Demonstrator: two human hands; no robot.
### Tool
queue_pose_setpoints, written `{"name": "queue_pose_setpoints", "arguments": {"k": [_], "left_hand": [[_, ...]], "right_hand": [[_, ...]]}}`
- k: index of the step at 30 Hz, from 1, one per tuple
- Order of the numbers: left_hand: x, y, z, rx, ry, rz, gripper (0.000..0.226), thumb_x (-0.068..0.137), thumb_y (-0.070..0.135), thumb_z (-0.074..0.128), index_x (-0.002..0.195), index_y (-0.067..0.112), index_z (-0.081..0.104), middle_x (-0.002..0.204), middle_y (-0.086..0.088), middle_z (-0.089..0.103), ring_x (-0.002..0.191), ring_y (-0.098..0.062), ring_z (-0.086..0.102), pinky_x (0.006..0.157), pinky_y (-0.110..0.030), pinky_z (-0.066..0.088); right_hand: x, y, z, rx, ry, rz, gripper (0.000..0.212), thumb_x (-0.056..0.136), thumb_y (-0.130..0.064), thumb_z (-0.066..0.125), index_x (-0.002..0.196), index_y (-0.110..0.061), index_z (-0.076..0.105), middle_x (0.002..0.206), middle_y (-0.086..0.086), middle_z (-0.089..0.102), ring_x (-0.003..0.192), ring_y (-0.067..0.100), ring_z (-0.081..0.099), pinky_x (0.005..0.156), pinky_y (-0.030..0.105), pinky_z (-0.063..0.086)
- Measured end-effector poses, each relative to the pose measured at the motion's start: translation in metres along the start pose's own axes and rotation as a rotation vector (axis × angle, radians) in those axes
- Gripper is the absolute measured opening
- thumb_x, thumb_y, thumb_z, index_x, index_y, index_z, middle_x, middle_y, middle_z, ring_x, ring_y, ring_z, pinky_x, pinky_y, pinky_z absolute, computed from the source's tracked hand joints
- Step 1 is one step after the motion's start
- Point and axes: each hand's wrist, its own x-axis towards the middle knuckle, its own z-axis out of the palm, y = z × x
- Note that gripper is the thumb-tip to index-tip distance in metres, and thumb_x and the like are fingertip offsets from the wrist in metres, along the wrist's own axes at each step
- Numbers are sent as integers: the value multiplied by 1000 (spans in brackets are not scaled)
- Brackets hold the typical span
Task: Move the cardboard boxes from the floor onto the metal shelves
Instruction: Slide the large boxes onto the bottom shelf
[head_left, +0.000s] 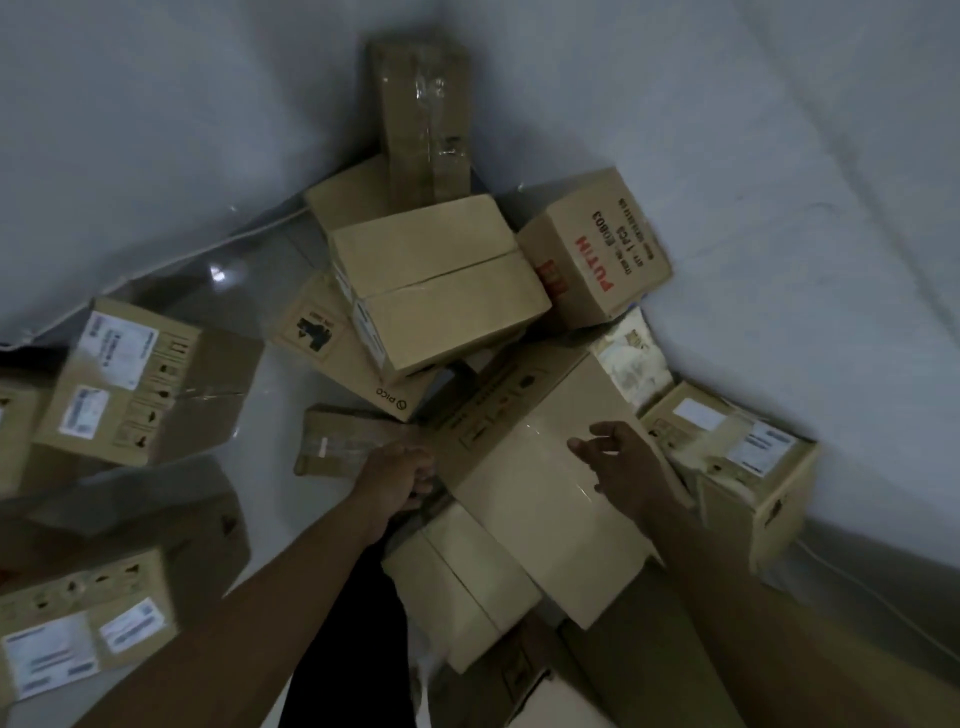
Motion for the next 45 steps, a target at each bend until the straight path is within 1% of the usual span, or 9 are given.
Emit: {"name": "queue_pose_setpoints", "arguments": {"k": [7, 13, 18, 22, 27, 32, 36, 40, 45], "left_hand": [[40, -32, 19, 54, -20, -324, 31, 94, 44, 61, 110, 18, 63, 99, -10, 64, 83, -25, 63, 78, -40, 55], [63, -68, 48, 49, -217, -458, 64, 81, 67, 66, 120, 17, 58, 115, -9, 62, 104, -29, 63, 87, -42, 52], [62, -90, 74, -231, -80, -335, 49, 82, 52, 74, 121, 28, 56, 110, 4, 62, 104, -20, 62, 88, -39, 53], [24, -114, 61, -331, 27, -239, 43, 84, 42, 73, 121, 25, 60, 117, -1, 66, 108, -21, 62, 79, -37, 46], [-52, -132, 48, -476, 175, -107, 44, 84, 39, 75, 121, 21, 61, 118, -6, 65, 110, -26, 61, 96, -49, 52], [-140, -147, 21, -558, 228, 143, 34, 87, 40, 73, 113, 19, 65, 110, -4, 70, 93, -20, 67, 78, -39, 58], [-215, -164, 1, -607, 318, 332, 26, 87, 39, 74, 107, 23, 70, 107, 0, 71, 88, -13, 68, 78, -39, 59], [-282, -194, -21, -586, 395, 511, 15, 85, 40, 76, 92, 30, 67, 95, 11, 72, 83, -6, 69, 84, -43, 58], [-338, -242, -57, -580, 443, 674, 25, 77, 31, 80, 101, 26, 75, 100, 11, 77, 94, -10, 72, 86, -39, 58]], "right_hand": [[87, 16, 2, -179, 83, 21, 91, 77, -55, 79, 151, -20, 38, 153, 10, 44, 133, 31, 49, 101, 39, 41], [136, 44, -3, -197, 51, 149, 111, 63, -37, 94, 151, -8, 31, 152, 14, 43, 139, 35, 42, 103, 41, 40], [128, 49, -12, -306, 21, 88, 103, 61, -39, 95, 144, -9, 43, 140, 13, 56, 124, 34, 56, 103, 50, 49], [80, 52, -11, -232, 128, -19, 94, 62, -40, 94, 138, -9, 50, 122, 4, 59, 111, 25, 60, 74, 25, 48], [-10, 39, -16, -351, 236, -126, 103, 62, -67, 84, 142, -12, 49, 139, 16, 52, 126, 35, 52, 102, 45, 48], [-120, 35, -25, -114, 253, -297, 78, 57, -73, 79, 110, -15, 73, 86, -11, 66, 82, 11, 66, 63, 24, 48], [-206, 62, -19, 228, 132, -427, 70, 64, -46, 91, 127, -31, 63, 104, -16, 73, 94, 9, 71, 75, 29, 59], [-280, 94, 1, 391, 24, -542, 70, 69, -28, 92, 127, -38, 55, 104, -33, 70, 92, -9, 67, 65, 13, 56], [-335, 96, 29, 413, 13, -664, 81, 63, -34, 93, 135, -34, 55, 128, -7, 67, 112, 12, 67, 80, 27, 59]]}}
